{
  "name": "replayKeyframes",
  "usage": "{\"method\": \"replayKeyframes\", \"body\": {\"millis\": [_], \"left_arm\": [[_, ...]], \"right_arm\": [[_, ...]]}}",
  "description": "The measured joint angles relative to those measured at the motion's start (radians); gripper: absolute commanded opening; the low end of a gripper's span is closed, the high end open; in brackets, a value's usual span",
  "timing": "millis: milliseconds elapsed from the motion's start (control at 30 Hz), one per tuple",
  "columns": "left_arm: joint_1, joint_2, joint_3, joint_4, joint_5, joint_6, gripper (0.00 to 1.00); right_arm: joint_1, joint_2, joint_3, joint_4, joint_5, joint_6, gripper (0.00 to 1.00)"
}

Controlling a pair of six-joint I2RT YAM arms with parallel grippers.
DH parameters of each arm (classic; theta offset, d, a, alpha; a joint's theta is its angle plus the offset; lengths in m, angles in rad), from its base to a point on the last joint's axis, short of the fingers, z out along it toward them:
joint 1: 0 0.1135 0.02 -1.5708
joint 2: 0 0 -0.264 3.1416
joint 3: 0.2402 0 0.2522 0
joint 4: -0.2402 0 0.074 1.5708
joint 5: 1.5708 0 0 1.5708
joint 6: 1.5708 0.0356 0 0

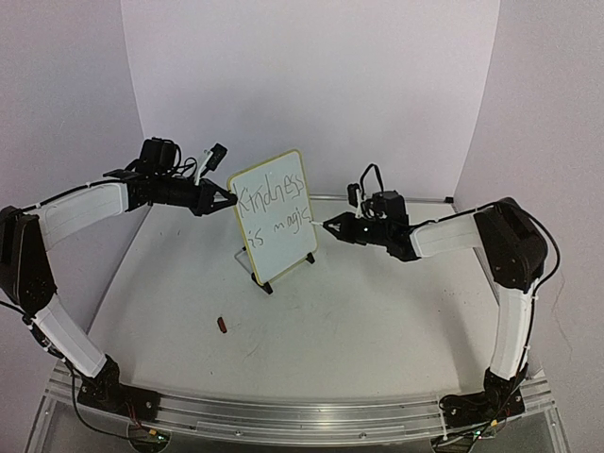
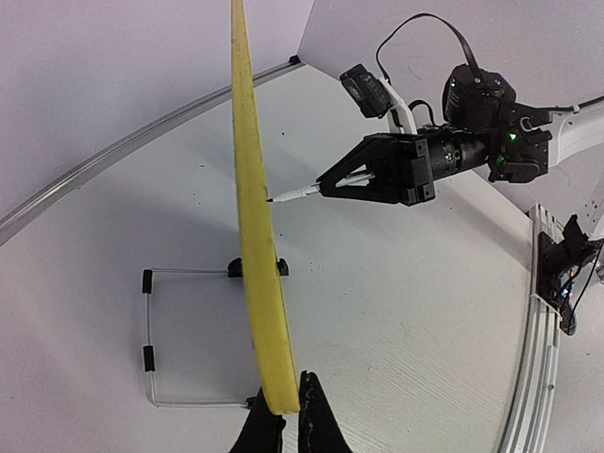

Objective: Write a sentence on the whiteboard
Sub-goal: Write on the whiteboard with the whiteboard marker without the cap.

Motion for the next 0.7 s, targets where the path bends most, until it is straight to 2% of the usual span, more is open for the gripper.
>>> {"method": "replayKeyframes", "body": {"millis": [700], "left_arm": [[-0.002, 0.0, 0.0, 0.002, 0.0, 0.0, 0.0]], "right_arm": [[0.0, 0.032, 0.021, -0.002, -0.002, 0.008, 0.0]]}}
